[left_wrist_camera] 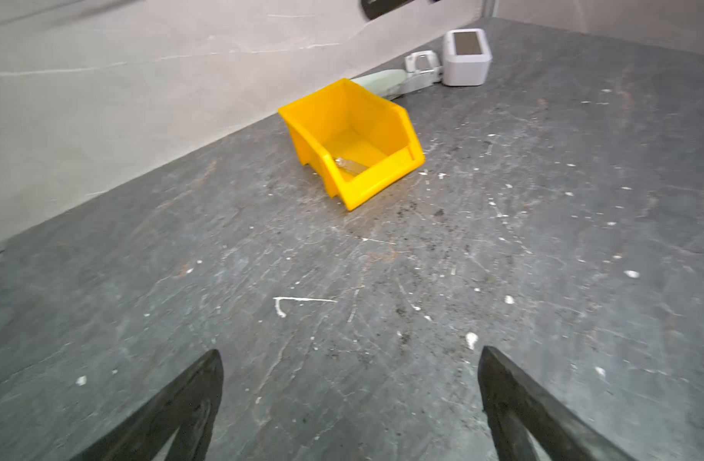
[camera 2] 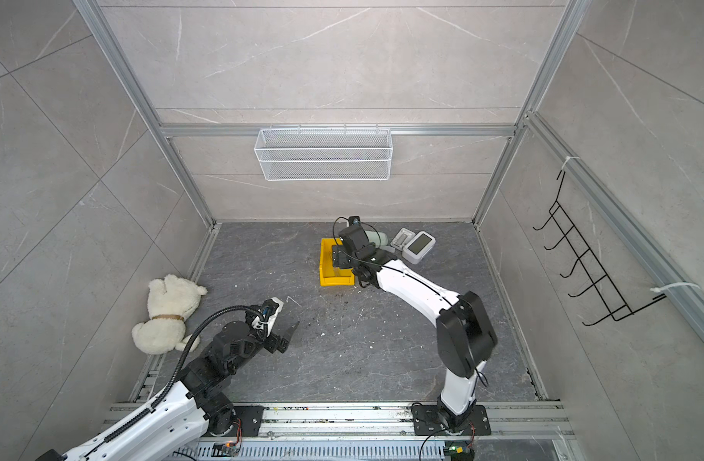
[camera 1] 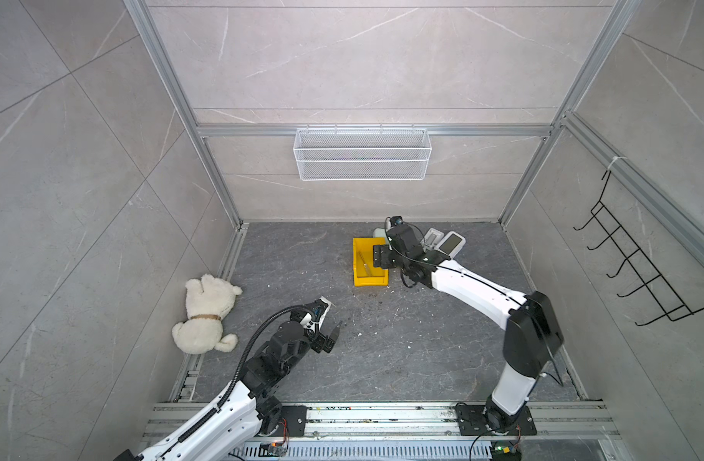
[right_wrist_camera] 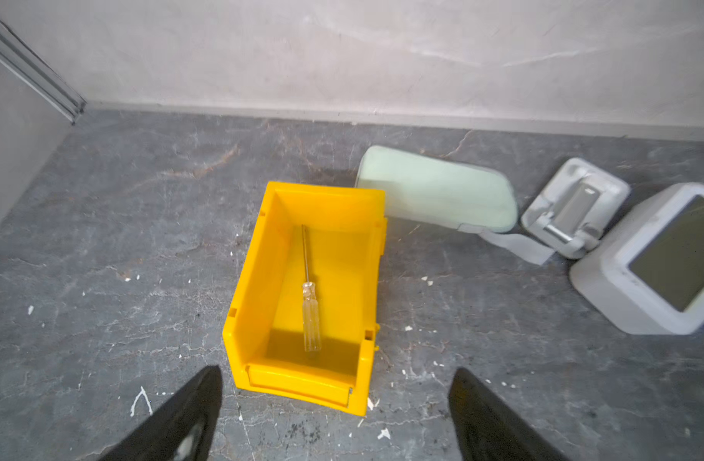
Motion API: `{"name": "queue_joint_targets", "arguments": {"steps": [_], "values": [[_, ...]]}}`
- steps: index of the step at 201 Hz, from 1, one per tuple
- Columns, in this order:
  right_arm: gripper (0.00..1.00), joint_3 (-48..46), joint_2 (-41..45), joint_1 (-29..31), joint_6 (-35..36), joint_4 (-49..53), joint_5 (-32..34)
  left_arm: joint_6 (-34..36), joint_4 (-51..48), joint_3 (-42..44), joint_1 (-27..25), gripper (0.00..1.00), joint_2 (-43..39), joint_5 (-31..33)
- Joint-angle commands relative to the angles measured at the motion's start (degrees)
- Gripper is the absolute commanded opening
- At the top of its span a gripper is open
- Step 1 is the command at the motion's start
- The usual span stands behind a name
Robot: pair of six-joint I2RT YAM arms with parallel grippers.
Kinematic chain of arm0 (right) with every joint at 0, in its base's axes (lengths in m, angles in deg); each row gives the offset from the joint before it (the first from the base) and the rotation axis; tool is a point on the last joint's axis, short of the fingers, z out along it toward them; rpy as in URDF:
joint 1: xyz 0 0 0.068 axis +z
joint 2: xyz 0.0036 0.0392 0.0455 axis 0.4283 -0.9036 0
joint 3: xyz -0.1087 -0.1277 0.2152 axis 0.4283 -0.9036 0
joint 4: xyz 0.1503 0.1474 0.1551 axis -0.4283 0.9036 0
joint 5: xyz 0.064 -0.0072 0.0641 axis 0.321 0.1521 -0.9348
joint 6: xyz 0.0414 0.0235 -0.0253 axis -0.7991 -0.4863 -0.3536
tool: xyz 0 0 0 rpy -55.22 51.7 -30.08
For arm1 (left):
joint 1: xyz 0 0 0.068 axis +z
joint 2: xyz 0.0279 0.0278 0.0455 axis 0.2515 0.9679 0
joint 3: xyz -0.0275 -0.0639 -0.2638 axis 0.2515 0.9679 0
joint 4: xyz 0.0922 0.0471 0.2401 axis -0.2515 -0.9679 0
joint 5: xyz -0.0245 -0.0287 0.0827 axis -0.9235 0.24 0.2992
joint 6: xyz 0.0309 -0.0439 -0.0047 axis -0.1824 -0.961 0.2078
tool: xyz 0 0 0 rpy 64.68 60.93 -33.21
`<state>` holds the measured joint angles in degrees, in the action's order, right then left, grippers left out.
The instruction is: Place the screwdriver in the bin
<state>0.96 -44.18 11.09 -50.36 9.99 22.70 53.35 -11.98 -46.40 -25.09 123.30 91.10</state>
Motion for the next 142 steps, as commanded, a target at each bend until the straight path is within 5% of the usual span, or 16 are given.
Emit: {"name": "queue_joint_targets", "arguments": {"steps": [1,65,107,142], "values": [[0.99,-10.0,9.0,-1.3,3.9,-9.5,6.2,5.2,7.8,0.1,2.2,0.99,2.6,10.1],[0.99,-37.9,29.8,-10.9,17.1,-23.2,11.5,-1.9,25.8,3.0,25.6,1.0,16.8,1.0],[0.99,-52.3,29.9,-15.2,23.0,-40.5,12.9,0.1,38.9,2.1,28.9,1.0,34.3,1.3],[0.99,-57.5,23.6,-17.6,24.6,-52.8,13.8,1.1,40.8,-1.0,31.9,1.0,39.9,1.1]]}}
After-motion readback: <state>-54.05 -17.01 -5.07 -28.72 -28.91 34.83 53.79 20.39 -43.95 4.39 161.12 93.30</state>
